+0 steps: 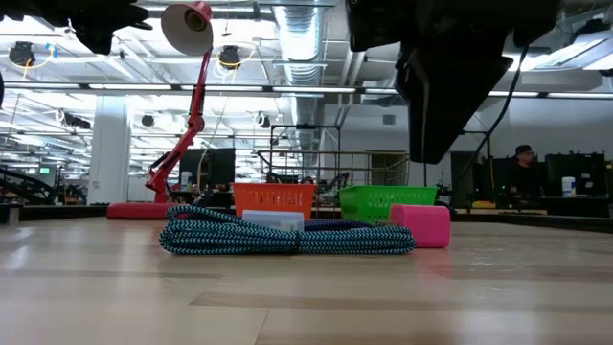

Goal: Pick and place items into bin
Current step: Put the pink charger adapter into the orange bin

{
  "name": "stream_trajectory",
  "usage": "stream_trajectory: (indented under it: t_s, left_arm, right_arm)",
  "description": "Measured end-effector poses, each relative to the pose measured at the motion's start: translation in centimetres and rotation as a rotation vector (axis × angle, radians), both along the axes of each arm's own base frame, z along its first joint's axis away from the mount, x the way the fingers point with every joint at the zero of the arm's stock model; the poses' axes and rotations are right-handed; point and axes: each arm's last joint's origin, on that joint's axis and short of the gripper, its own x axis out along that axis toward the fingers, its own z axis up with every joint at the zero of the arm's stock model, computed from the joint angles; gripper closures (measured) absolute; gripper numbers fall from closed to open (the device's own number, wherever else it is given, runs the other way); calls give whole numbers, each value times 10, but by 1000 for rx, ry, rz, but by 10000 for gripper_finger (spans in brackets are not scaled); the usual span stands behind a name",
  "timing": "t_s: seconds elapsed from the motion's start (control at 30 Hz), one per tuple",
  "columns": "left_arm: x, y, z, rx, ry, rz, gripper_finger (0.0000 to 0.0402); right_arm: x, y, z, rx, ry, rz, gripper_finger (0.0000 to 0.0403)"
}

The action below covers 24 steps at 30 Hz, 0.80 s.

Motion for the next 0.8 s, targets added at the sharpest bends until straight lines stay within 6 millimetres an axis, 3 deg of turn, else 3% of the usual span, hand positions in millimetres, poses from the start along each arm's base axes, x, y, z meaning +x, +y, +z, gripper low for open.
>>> stream_trajectory:
  t_s: [0.4,0.8]
  left_arm:
    - [0,0,0,0,3,0,260]
    - [0,0,0,-16,1,1,260]
  right_arm:
    - [-1,2,0,-7,-1,0,171]
    - [-8,14,0,-35,27,138,171]
